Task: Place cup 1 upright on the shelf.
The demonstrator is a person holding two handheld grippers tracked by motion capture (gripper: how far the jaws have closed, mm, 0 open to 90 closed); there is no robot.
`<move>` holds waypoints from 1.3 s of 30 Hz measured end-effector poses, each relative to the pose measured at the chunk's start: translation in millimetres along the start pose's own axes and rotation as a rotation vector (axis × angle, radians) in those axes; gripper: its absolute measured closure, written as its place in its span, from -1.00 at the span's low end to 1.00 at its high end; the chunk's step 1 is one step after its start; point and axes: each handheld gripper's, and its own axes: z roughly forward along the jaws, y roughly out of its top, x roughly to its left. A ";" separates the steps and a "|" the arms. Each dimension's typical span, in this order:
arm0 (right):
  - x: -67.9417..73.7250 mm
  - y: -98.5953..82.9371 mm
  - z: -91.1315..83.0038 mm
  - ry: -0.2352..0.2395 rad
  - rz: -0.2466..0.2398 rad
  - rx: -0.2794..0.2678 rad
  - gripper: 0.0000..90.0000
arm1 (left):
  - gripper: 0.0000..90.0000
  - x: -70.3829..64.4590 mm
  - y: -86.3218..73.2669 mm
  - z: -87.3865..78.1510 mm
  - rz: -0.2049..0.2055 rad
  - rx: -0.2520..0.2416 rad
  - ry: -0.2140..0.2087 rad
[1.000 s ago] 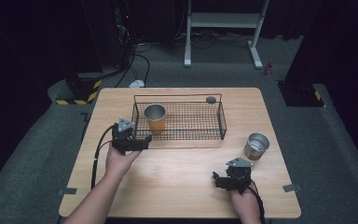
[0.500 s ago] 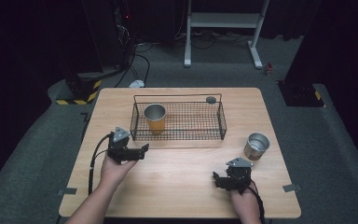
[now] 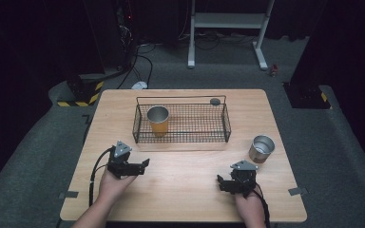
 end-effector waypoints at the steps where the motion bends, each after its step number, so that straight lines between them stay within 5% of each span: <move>1: -0.2 0.0 0.1 0.000 -0.003 -0.001 -0.80 | -0.85 0.4 -2.8 0.4 -0.004 0.004 -0.003; 10: 0.0 0.0 0.0 0.000 0.000 0.000 -0.80 | -0.85 1.5 -28.6 4.6 0.002 0.083 -0.029; 19: -2.0 -0.8 -0.8 0.002 -0.006 -0.002 -0.80 | -0.90 -1.1 -46.4 8.6 0.044 0.139 -0.010; 24: -2.0 -1.6 -1.7 -0.004 0.002 -0.001 -0.80 | -0.93 -4.4 -48.4 10.4 0.069 0.145 -0.005; 33: -2.0 -1.4 -3.7 -0.017 -0.006 -0.005 -0.79 | -0.96 -6.7 -52.2 9.6 0.046 0.122 0.014; 39: -7.0 1.3 -11.0 -0.026 -0.001 -0.052 -0.79 | -0.96 -7.2 -53.9 8.6 0.047 0.113 0.021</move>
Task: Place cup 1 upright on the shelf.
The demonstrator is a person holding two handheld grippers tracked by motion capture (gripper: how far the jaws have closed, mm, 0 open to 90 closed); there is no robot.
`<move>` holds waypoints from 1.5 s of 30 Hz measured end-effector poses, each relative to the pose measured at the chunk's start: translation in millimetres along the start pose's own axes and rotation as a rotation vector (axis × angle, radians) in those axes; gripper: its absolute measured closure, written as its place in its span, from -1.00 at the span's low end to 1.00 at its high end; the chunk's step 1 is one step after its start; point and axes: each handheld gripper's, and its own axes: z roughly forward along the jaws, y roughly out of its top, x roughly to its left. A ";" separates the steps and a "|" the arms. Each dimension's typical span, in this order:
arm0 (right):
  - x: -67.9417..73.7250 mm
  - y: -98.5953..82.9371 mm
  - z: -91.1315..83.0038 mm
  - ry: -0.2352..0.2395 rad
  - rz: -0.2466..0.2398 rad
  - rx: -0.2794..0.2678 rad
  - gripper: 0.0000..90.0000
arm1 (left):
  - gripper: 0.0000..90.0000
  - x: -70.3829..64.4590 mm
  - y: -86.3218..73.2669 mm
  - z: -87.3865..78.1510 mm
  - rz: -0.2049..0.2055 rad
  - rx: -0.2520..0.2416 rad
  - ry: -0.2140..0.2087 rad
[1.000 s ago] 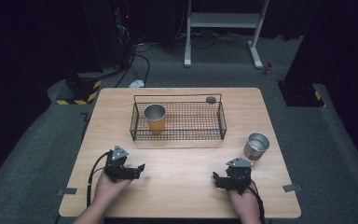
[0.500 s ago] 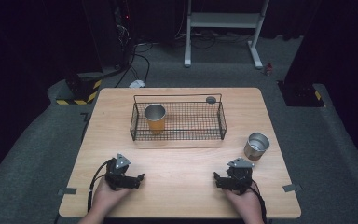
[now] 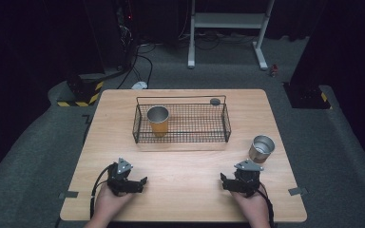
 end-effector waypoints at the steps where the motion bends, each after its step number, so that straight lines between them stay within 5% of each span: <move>1: -0.7 0.3 -1.0 0.001 0.004 -0.002 -0.78 | -0.96 0.1 0.0 0.0 0.000 0.000 -0.001; 13: -16.8 -1.0 -10.7 -0.031 -0.002 -0.042 -0.77 | -0.95 2.0 0.4 0.4 0.000 0.000 -0.012; 45: -70.9 -18.0 -33.2 -0.189 0.119 -0.066 -0.72 | -0.96 2.0 0.3 0.4 0.001 0.001 -0.012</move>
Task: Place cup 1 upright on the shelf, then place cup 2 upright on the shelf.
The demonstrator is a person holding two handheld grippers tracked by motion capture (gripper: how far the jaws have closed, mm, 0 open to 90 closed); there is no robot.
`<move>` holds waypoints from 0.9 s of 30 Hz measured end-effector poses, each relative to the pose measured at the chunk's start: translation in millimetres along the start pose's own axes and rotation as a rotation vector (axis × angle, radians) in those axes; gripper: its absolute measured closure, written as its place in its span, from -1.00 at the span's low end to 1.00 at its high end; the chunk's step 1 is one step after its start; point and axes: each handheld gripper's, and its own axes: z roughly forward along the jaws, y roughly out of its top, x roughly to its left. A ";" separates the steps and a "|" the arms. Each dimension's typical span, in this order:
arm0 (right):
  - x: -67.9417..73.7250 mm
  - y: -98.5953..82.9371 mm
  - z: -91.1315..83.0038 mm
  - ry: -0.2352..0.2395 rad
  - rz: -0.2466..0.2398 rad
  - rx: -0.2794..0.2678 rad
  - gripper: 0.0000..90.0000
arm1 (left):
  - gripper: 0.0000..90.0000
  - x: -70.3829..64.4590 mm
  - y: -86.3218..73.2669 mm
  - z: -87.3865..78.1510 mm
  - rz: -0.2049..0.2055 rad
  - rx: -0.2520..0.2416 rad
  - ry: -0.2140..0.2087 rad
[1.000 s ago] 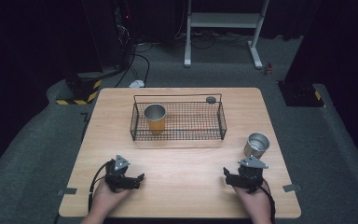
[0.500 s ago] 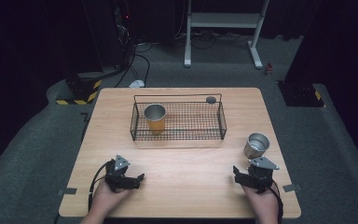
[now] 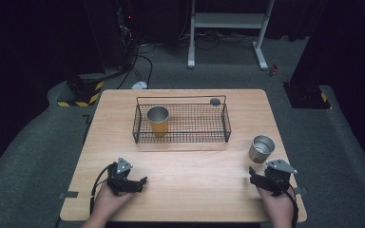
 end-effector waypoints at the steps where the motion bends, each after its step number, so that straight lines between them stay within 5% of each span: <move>1: -1.3 0.0 0.6 -0.002 -0.003 -0.006 -0.72 | -0.96 -0.1 0.0 0.0 0.000 0.000 -0.001; 27: -13.3 15.3 10.0 -0.007 0.036 -0.051 -0.73 | -0.98 -1.0 -0.7 -0.1 -0.003 -0.001 0.005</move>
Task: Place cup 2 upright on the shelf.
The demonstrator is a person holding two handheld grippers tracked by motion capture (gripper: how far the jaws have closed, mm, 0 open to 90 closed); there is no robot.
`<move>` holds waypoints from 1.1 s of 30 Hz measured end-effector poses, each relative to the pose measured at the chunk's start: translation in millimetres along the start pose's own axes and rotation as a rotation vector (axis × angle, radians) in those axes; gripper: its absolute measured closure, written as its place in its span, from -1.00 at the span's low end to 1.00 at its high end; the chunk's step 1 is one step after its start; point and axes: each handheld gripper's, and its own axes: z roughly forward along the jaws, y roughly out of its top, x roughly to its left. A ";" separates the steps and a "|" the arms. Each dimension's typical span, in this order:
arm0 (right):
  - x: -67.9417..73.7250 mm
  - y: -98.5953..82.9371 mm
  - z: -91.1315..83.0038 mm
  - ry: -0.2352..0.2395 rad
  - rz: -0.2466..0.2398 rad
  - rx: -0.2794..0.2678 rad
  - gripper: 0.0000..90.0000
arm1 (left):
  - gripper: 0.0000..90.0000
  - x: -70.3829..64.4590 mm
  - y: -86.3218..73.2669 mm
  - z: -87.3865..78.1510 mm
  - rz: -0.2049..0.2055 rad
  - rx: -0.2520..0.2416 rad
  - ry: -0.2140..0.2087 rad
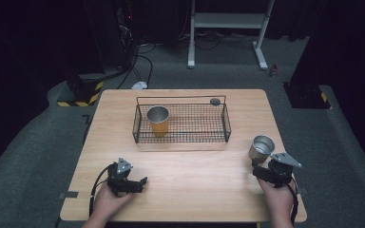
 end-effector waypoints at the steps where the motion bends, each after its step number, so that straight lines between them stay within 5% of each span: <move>1: -0.6 1.1 2.0 0.001 0.006 -0.002 -0.73 | -0.98 -0.2 -0.1 -0.2 -0.003 0.001 0.001; 14: -10.1 6.6 18.4 0.023 0.046 -0.017 -0.73 | -0.98 -0.4 -0.3 -0.3 -0.004 0.001 0.002; 23: -4.7 17.0 29.1 -0.001 0.011 -0.035 -0.73 | -0.98 -1.2 -1.0 -0.8 -0.008 -0.002 0.012; 33: -7.7 17.9 33.5 0.019 0.045 -0.067 -0.71 | -0.98 -1.4 -1.6 -1.5 -0.010 -0.001 0.012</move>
